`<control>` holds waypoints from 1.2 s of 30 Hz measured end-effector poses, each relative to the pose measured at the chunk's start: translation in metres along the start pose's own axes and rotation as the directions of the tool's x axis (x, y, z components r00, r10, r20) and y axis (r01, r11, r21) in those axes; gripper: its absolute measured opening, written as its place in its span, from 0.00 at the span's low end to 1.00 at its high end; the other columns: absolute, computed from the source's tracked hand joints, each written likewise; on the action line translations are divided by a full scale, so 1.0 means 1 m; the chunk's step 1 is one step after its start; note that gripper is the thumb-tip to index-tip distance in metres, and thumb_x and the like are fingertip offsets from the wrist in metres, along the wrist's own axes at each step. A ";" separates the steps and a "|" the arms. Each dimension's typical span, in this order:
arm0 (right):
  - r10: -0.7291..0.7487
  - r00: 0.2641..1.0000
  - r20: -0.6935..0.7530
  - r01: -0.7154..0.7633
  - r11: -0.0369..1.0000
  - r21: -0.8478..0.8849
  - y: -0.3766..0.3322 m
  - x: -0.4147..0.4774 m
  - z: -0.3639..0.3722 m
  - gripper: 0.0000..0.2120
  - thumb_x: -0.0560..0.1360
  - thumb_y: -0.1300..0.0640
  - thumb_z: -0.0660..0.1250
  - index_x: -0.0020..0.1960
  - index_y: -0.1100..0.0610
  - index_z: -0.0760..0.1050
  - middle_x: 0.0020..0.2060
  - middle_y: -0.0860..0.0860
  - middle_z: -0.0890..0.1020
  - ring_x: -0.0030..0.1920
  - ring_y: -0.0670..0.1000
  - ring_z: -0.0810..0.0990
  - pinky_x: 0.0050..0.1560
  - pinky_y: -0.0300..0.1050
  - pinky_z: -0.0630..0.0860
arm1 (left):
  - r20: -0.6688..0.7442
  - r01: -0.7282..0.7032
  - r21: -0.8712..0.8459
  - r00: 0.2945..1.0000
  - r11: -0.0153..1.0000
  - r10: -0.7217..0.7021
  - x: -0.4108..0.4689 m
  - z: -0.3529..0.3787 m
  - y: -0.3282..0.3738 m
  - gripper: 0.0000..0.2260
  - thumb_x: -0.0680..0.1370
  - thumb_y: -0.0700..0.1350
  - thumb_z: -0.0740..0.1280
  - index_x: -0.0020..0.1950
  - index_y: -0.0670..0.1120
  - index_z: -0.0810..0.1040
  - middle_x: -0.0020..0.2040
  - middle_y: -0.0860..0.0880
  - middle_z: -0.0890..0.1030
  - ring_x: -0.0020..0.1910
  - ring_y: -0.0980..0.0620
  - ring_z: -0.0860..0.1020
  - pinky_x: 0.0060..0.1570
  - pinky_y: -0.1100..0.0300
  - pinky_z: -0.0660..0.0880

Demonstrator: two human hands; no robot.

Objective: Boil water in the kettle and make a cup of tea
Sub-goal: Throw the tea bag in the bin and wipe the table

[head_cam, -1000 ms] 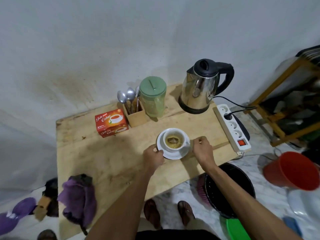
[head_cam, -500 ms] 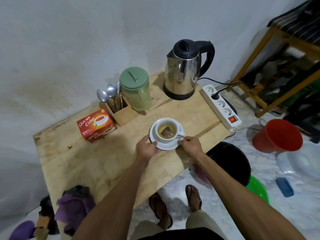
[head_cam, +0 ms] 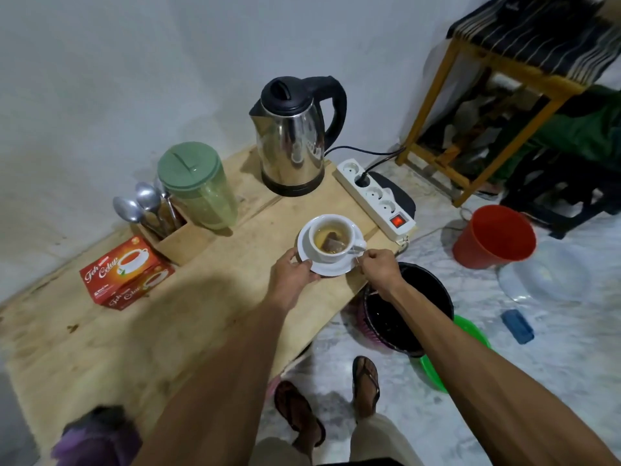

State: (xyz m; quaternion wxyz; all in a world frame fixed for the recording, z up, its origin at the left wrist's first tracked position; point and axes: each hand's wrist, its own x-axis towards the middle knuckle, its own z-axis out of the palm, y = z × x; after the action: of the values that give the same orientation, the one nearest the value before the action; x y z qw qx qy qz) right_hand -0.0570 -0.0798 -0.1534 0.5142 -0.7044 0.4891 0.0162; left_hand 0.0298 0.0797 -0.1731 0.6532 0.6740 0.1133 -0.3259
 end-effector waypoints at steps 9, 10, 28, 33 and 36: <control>-0.014 1.000 -0.005 0.013 0.998 -0.066 0.006 0.022 -0.032 0.10 0.73 0.62 0.66 0.33 0.58 0.73 0.32 0.56 0.72 0.35 0.52 0.69 0.36 0.44 0.65 | -0.012 0.063 -0.010 0.998 0.998 -0.063 0.011 0.039 0.000 0.17 0.76 0.34 0.69 0.64 0.41 0.76 0.58 0.39 0.80 0.50 0.43 0.83 0.46 0.54 0.84; -0.012 1.000 0.004 0.013 0.998 -0.065 0.006 0.022 -0.033 0.10 0.73 0.62 0.66 0.34 0.58 0.72 0.32 0.56 0.71 0.35 0.52 0.69 0.36 0.44 0.64 | -0.014 0.067 -0.010 0.998 0.998 -0.067 0.012 0.040 0.000 0.18 0.76 0.34 0.69 0.65 0.41 0.76 0.59 0.39 0.80 0.50 0.44 0.83 0.47 0.53 0.84; -0.115 0.965 0.237 0.144 0.983 -0.110 -0.101 -0.017 -0.082 0.06 0.74 0.61 0.70 0.38 0.60 0.79 0.30 0.53 0.76 0.22 0.47 0.62 0.22 0.37 0.58 | -0.043 0.072 0.224 0.997 0.972 -0.064 0.003 0.037 0.007 0.16 0.74 0.39 0.70 0.61 0.47 0.76 0.48 0.39 0.85 0.47 0.40 0.85 0.55 0.42 0.81; -0.198 0.958 0.207 0.234 0.958 -0.165 -0.119 -0.021 -0.081 0.07 0.76 0.64 0.67 0.44 0.65 0.83 0.32 0.52 0.79 0.19 0.43 0.67 0.20 0.35 0.61 | -0.029 0.073 0.224 0.997 0.972 -0.069 0.002 0.035 0.008 0.12 0.74 0.40 0.70 0.54 0.51 0.76 0.40 0.41 0.85 0.39 0.43 0.85 0.55 0.44 0.81; -0.214 0.957 0.195 0.249 0.952 -0.177 -0.123 -0.022 -0.079 0.07 0.75 0.66 0.66 0.44 0.66 0.83 0.33 0.51 0.80 0.17 0.39 0.70 0.16 0.31 0.61 | -0.019 0.069 0.241 0.998 0.968 -0.066 0.002 0.035 0.008 0.12 0.73 0.39 0.70 0.54 0.52 0.76 0.36 0.44 0.84 0.35 0.46 0.83 0.54 0.44 0.81</control>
State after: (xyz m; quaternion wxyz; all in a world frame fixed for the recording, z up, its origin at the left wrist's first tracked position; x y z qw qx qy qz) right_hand -0.0195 -0.1243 -0.0169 0.4798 -0.8009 0.3522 0.0658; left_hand 0.0260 0.0452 -0.1661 0.5543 0.7459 0.0991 -0.3557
